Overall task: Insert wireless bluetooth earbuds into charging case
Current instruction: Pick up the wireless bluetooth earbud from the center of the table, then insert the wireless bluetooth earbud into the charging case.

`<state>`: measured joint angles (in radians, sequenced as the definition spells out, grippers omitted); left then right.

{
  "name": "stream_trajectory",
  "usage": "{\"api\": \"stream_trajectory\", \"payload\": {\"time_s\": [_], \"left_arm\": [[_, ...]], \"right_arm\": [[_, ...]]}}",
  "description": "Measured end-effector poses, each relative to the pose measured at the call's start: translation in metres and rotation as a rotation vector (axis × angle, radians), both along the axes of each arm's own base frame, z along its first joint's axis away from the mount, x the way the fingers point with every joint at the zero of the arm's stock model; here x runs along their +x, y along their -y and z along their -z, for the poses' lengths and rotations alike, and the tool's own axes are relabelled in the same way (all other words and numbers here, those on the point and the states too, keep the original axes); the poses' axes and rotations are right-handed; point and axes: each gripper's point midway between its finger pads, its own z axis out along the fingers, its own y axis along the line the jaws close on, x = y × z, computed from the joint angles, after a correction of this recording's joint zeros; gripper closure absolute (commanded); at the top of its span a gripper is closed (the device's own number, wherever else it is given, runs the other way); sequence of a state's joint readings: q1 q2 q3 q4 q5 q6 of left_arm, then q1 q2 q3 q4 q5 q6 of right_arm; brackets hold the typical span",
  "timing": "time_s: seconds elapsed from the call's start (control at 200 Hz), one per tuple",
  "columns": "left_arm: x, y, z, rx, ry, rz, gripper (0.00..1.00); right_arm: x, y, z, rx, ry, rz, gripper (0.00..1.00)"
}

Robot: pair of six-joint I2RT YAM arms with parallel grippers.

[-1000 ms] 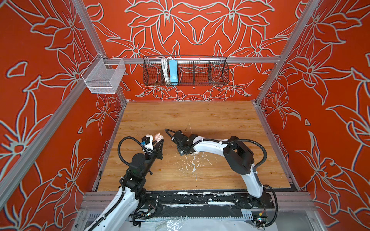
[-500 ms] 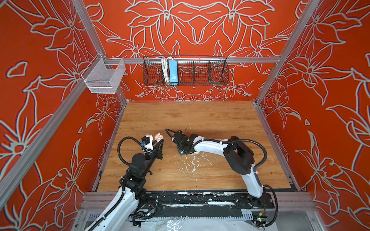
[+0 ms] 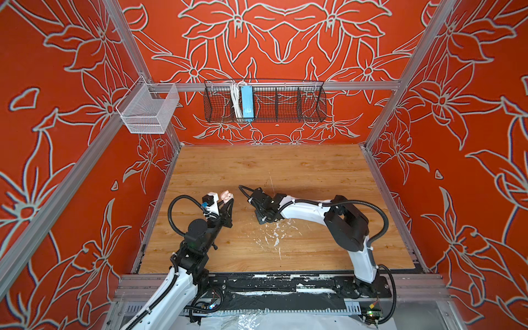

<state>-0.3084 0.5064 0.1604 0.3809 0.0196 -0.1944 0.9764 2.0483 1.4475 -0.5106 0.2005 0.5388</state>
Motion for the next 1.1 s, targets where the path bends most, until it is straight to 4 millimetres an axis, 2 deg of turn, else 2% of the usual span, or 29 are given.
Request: {"api": "stream_trajectory", "payload": {"time_s": [0.15, 0.3, 0.58, 0.881, 1.101], "left_arm": [[0.0, 0.005, 0.003, 0.014, -0.009, 0.026, 1.0], [-0.001, 0.014, 0.003, 0.022, -0.013, 0.082, 1.0], [-0.007, 0.042, -0.002, 0.031, 0.024, 0.249, 1.0], [-0.025, 0.078, -0.017, 0.045, 0.102, 0.477, 1.0], [-0.05, 0.105, -0.029, 0.066, 0.189, 0.661, 1.0]], "right_arm": [[-0.007, 0.007, -0.031, 0.068, 0.03, 0.001, 0.82], [-0.016, 0.009, -0.082, 0.234, 0.1, -0.017, 0.82], [-0.048, 0.019, -0.172, 0.585, 0.243, -0.118, 0.82], [-0.081, 0.029, -0.23, 0.853, 0.379, -0.272, 0.84], [-0.107, 0.022, -0.274, 1.034, 0.462, -0.437, 0.85]]}}
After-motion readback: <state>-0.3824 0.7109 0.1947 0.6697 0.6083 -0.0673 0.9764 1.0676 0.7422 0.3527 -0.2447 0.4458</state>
